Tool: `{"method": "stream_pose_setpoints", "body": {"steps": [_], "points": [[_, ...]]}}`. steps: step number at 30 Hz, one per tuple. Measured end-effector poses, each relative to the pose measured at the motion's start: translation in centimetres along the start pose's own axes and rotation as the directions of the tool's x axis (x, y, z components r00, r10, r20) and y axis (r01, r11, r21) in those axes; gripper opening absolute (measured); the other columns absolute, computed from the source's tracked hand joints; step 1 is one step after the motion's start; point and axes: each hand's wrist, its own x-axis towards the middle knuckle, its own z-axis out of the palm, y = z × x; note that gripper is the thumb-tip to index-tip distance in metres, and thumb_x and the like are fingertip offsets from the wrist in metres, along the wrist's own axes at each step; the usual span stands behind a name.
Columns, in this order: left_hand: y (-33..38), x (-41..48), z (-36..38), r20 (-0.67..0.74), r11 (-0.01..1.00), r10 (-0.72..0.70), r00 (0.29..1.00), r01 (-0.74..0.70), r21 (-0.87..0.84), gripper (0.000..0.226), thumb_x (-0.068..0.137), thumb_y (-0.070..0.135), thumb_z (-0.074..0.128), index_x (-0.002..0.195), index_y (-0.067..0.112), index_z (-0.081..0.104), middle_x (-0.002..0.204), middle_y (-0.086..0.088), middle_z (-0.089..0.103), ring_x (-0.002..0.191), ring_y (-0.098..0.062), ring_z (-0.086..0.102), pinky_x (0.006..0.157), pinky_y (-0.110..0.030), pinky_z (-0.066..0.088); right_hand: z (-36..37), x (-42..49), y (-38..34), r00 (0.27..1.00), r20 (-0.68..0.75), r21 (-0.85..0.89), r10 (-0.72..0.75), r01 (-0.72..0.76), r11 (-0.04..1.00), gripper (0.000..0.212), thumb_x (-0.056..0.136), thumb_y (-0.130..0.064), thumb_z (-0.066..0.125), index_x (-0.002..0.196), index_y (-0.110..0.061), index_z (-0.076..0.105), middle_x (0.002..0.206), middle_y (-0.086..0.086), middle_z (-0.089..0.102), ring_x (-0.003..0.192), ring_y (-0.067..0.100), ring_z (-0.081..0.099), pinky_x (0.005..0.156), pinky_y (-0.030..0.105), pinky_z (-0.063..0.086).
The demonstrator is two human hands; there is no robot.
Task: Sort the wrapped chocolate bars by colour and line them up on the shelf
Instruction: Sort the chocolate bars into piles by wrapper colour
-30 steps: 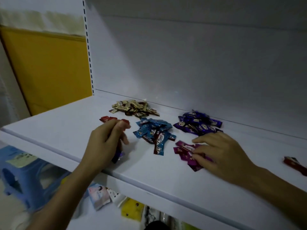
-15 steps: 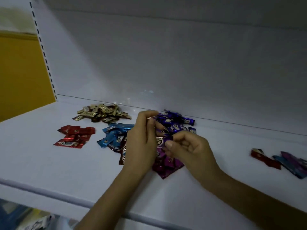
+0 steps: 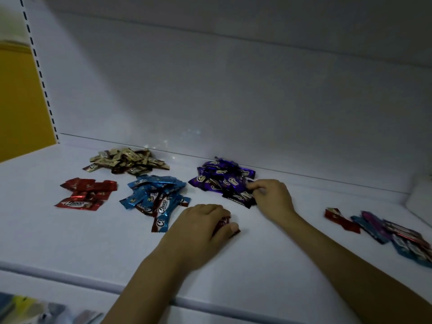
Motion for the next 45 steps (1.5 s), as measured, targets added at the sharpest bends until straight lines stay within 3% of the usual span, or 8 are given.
{"method": "stream_pose_setpoints", "body": {"steps": [7, 10, 15, 22, 27, 32, 36, 45], "points": [[0.0, 0.2, 0.1, -0.036, 0.991, 0.099, 0.994, -0.101, -0.089, 0.036, 0.098, 0.041, 0.043, 0.126, 0.024, 0.059, 0.136, 0.006, 0.051, 0.125, -0.005, 0.038, 0.093, -0.01, 0.024, -1.0, -1.1, -0.8, 0.985, -0.17, 0.046, -0.04, 0.049, 0.998, 0.022, 0.085, -0.007, 0.056, 0.085, -0.02, 0.074, 0.091, 0.003, 0.07, 0.08, 0.02, 0.062, 0.074, 0.034, 0.051], [0.6, 0.2, -0.4, -0.087, 0.985, 0.17, 0.982, -0.166, 0.049, 0.035, 0.097, 0.042, 0.045, 0.12, 0.023, 0.064, 0.136, 0.006, 0.053, 0.129, -0.009, 0.04, 0.102, -0.021, 0.027, -0.9, -1.6, -1.2, 0.966, -0.184, -0.098, -0.182, 0.166, 0.981, 0.02, 0.085, -0.004, 0.056, 0.085, -0.015, 0.073, 0.088, 0.002, 0.071, 0.085, 0.022, 0.059, 0.081, 0.029, 0.038], [2.6, -0.2, -1.7, -0.074, 0.894, 0.381, 0.922, -0.347, 0.283, 0.023, 0.087, 0.026, 0.066, 0.104, 0.012, 0.071, 0.109, -0.005, 0.069, 0.105, -0.023, 0.064, 0.089, -0.034, 0.049, -1.0, -2.0, -2.0, 0.952, -0.119, -0.312, -0.283, 0.235, 0.921, 0.022, 0.086, -0.005, 0.051, 0.089, -0.012, 0.072, 0.09, 0.002, 0.071, 0.09, 0.024, 0.058, 0.086, 0.032, 0.032], [7.5, 3.3, 1.0, 0.02, 0.85, 0.447, 0.894, -0.431, 0.302, 0.038, 0.097, 0.035, 0.037, 0.114, 0.011, 0.062, 0.097, -0.008, 0.067, 0.088, -0.029, 0.061, 0.067, -0.035, 0.045, -6.4, -5.2, 1.9, 0.971, -0.02, -0.186, -0.239, 0.232, 0.955, 0.022, 0.088, -0.024, 0.062, 0.11, -0.024, 0.066, 0.118, -0.004, 0.063, 0.114, 0.016, 0.049, 0.089, 0.021, 0.022], [14.4, 10.0, 7.6, 0.088, 0.946, 0.274, 0.958, -0.285, 0.156, 0.057, 0.096, 0.054, 0.037, 0.144, 0.023, 0.033, 0.144, -0.004, 0.042, 0.127, -0.026, 0.041, 0.098, -0.037, 0.035, -15.8, -7.9, 10.2, 0.99, -0.14, -0.301, -0.025, -0.018, 0.953, 0.016, 0.086, -0.029, 0.067, 0.1, -0.023, 0.07, 0.106, -0.001, 0.068, 0.103, 0.022, 0.057, 0.095, 0.041, 0.041], [20.0, 14.7, 13.3, 0.267, 0.982, 0.063, 0.962, -0.013, -0.188, 0.073, 0.094, 0.06, 0.035, 0.152, 0.02, 0.013, 0.159, -0.015, 0.014, 0.144, -0.033, 0.016, 0.116, -0.044, 0.02, -20.8, -9.1, 16.9, 0.948, -0.14, -0.37, 0.285, -0.317, 0.874, 0.031, 0.094, -0.041, 0.05, 0.108, -0.018, 0.066, 0.107, 0.004, 0.065, 0.097, 0.025, 0.061, 0.084, 0.036, 0.048], [21.0, 15.7, 15.7, 0.27, 0.928, 0.097, 0.958, 0.012, -0.373, 0.084, 0.089, 0.068, 0.037, 0.153, 0.025, 0.007, 0.161, -0.009, 0.001, 0.148, -0.024, 0.007, 0.117, -0.037, 0.014, -19.3, -7.5, 17.8, 0.939, -0.025, -0.2, 0.343, -0.341, 0.919, 0.036, 0.099, -0.036, 0.043, 0.116, -0.012, 0.064, 0.11, 0.011, 0.064, 0.099, 0.025, 0.06, 0.091, 0.041, 0.047], [18.2, 16.8, 15.5, 0.192, 0.923, 0.121, 0.974, -0.039, -0.383, 0.064, 0.096, 0.052, 0.032, 0.153, 0.031, 0.01, 0.161, 0.004, 0.007, 0.147, -0.01, -0.001, 0.109, -0.02, -0.002, -16.1, -3.4, 15.1, 0.968, 0.063, 0.304, 0.244, -0.251, 0.919, 0.024, 0.1, -0.018, 0.043, 0.097, -0.01, 0.065, 0.093, 0.005, 0.067, 0.087, 0.019, 0.063, 0.083, 0.035, 0.05]]}}
